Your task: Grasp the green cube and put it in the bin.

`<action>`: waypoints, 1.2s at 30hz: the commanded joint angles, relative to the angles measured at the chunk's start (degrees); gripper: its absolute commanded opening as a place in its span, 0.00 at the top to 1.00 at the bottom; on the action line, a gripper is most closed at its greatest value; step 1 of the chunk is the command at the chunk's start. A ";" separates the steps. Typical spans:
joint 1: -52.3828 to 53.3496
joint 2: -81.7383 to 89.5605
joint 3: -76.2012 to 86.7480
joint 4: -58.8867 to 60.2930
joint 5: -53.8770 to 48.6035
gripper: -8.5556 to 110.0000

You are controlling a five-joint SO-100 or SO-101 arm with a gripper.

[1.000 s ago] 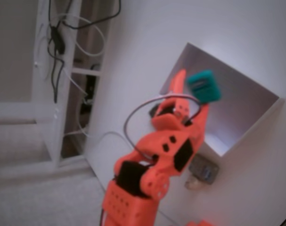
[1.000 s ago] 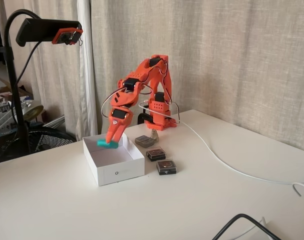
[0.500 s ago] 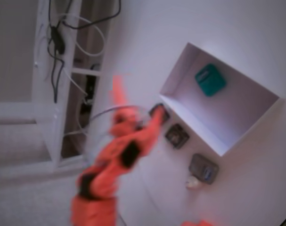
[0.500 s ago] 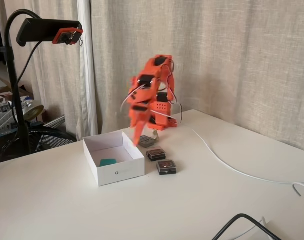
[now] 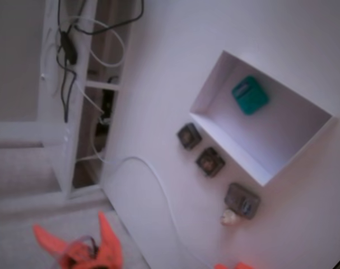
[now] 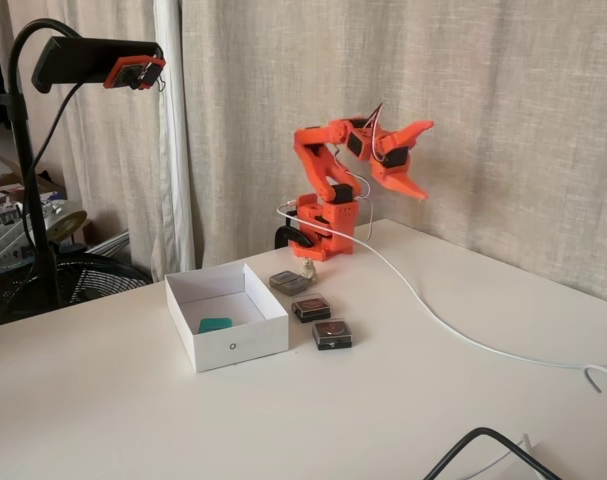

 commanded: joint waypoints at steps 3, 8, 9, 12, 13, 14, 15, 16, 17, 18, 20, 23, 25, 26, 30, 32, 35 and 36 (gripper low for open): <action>-6.94 27.42 9.05 19.51 0.53 0.47; -8.09 28.65 11.07 28.39 0.97 0.47; -8.09 28.65 12.48 28.39 0.70 0.47; -7.47 28.65 18.54 25.84 0.53 0.47; -7.29 28.65 20.74 24.52 0.53 0.47; -7.12 28.65 22.76 23.12 0.53 0.47; -7.03 28.65 24.52 22.06 0.53 0.47; -7.03 28.65 26.10 21.01 0.53 0.47; -6.77 28.65 27.42 20.13 0.44 0.47; -6.50 28.65 28.13 19.69 0.44 0.47; -6.24 28.65 28.30 19.16 0.35 0.47; -6.15 28.65 28.48 18.81 0.26 0.49; -6.15 28.65 28.13 20.21 0.18 0.56; -6.15 28.65 27.60 22.06 0.18 0.66; -5.89 28.65 25.40 29.71 -0.09 0.92; -5.89 28.65 25.05 31.29 -0.09 1.00; -5.89 28.65 24.08 35.42 -0.09 1.00; -5.89 28.65 23.82 36.39 -0.09 1.00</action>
